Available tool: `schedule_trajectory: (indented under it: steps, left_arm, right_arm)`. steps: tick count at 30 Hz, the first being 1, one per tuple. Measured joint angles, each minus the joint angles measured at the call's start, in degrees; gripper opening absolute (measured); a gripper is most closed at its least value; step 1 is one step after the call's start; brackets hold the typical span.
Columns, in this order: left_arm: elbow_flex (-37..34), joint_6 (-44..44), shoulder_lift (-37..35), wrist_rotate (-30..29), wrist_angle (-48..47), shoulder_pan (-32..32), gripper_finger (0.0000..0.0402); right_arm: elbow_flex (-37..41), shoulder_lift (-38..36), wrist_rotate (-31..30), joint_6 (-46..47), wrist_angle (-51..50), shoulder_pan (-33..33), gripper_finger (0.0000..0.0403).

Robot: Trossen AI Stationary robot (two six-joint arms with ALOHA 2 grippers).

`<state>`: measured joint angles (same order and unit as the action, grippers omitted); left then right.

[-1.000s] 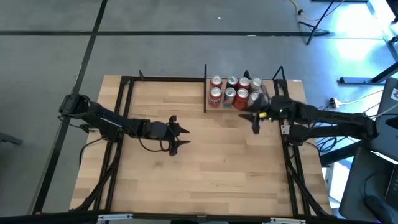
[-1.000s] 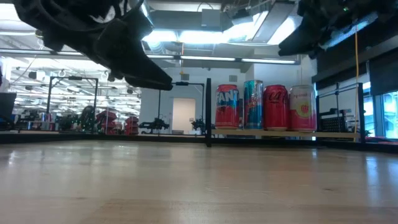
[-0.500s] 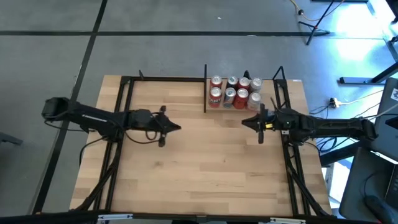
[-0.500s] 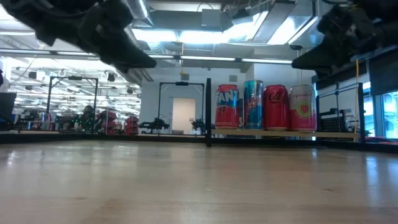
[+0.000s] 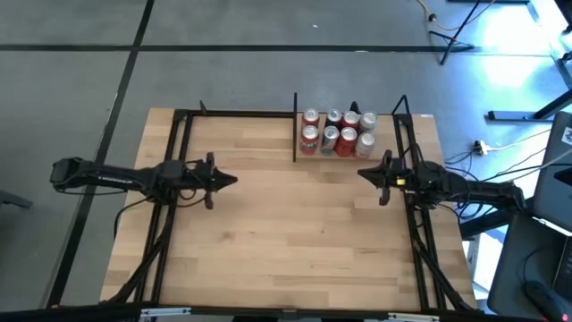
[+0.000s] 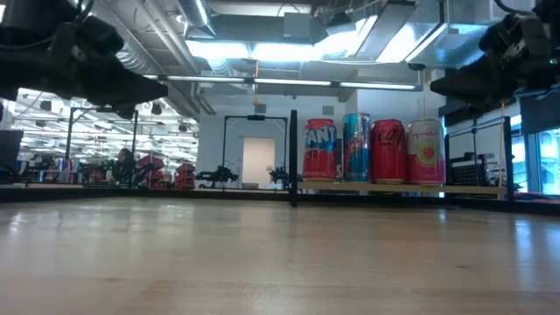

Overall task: Place canned beverage on shelf
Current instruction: Return to Home Position

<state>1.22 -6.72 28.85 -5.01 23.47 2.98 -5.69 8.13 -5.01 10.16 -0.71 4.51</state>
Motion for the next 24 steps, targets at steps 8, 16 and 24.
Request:
schedule_trajectory:
  steps: [8,16,24]
  left_arm:
    - [-0.79,-1.61,-8.51,-0.10,-8.86,-0.71,0.0011]
    - [-0.79,1.75,-11.26,-1.08,-9.82,-0.90,0.0011]
    - [-0.79,1.90,-11.40,-1.94,-10.41,-0.85,0.0011]
  right_arm:
    - [4.31,-5.77,2.30,1.00,0.34,-0.02,0.0001]
    - [4.37,-5.44,4.23,4.70,-0.33,-0.02,0.0001]
    - [4.37,-5.30,4.21,6.00,-0.42,-0.02,0.0001]
